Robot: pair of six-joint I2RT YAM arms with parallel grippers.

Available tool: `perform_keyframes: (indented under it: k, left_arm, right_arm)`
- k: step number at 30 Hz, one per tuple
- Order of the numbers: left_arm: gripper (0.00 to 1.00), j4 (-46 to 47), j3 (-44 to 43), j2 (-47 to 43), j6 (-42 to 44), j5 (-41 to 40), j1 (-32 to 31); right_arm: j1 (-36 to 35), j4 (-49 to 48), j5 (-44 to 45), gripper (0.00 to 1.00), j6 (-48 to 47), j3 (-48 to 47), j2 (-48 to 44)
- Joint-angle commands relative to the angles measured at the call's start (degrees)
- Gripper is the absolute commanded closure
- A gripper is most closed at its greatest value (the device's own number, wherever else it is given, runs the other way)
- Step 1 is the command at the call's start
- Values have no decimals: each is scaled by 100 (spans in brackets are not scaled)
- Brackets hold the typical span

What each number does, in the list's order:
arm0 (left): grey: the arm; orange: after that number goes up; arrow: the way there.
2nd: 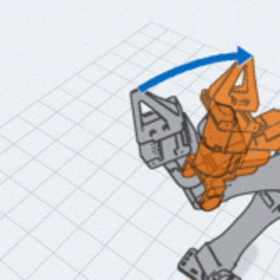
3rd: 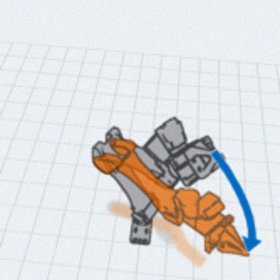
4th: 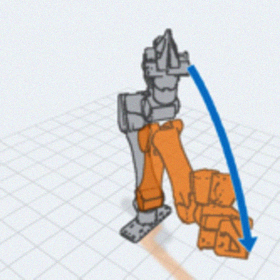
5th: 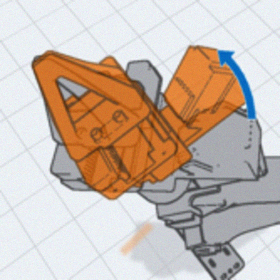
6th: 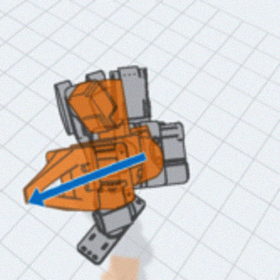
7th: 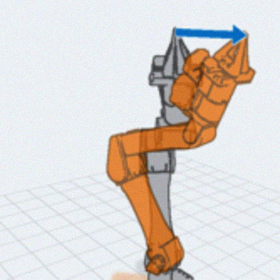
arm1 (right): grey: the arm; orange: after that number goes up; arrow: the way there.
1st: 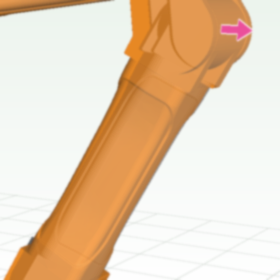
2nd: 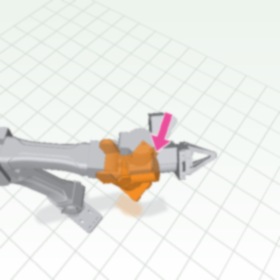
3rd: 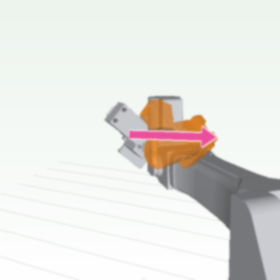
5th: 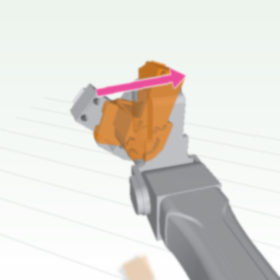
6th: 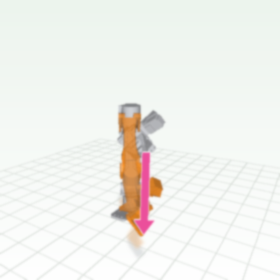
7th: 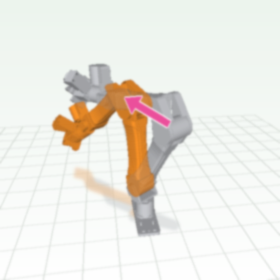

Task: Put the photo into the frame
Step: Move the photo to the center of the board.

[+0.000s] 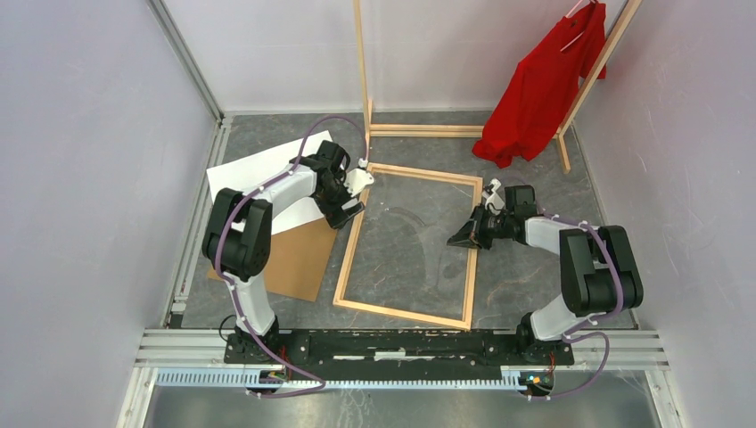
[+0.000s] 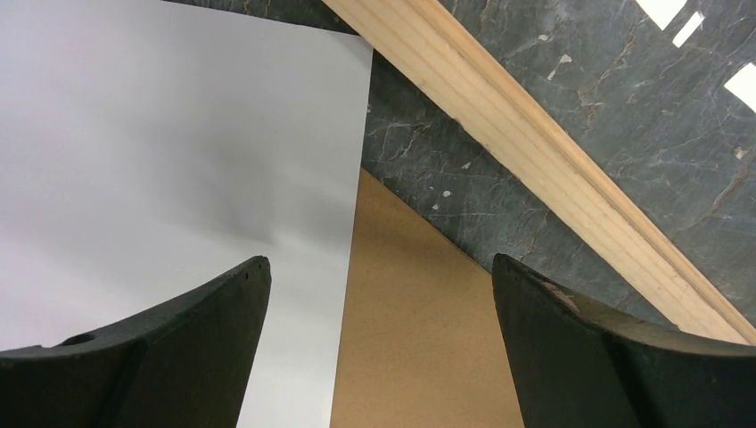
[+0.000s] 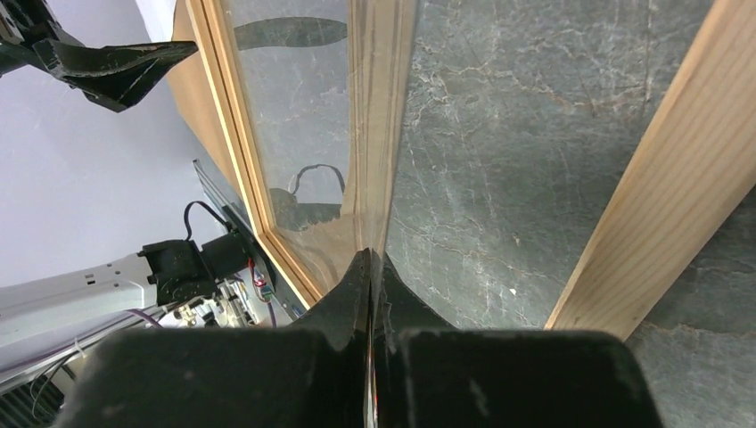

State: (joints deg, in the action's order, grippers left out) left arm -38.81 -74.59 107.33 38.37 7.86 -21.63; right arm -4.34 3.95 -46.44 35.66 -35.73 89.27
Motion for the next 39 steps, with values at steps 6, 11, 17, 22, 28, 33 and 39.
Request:
perform_keyframes:
  k: [6,11,17,22,28,33,39]
  left_arm:
    - [0,213,2,110,118,23,-46]
    - [0,217,-6,157,133,37,-71]
    - [0,221,5,138,171,67,-103]
    - [0,262,25,77,153,103,-113]
    - [0,364,140,36,153,128,-130]
    - [0,409,205,3,153,154,-125]
    - [0,436,243,-60,167,194,-123]
  right_arm:
    - [-7,379,216,100,-263,-491,237]
    - [-7,564,315,100,-319,-626,308]
    - [-6,1151,634,100,-678,-748,386]
    - [-17,1319,470,100,-748,-678,492]
    - [-19,1245,149,100,-574,-578,501]
    - [-18,1041,75,100,-330,-497,562]
    - [-28,1069,378,100,-177,-620,518]
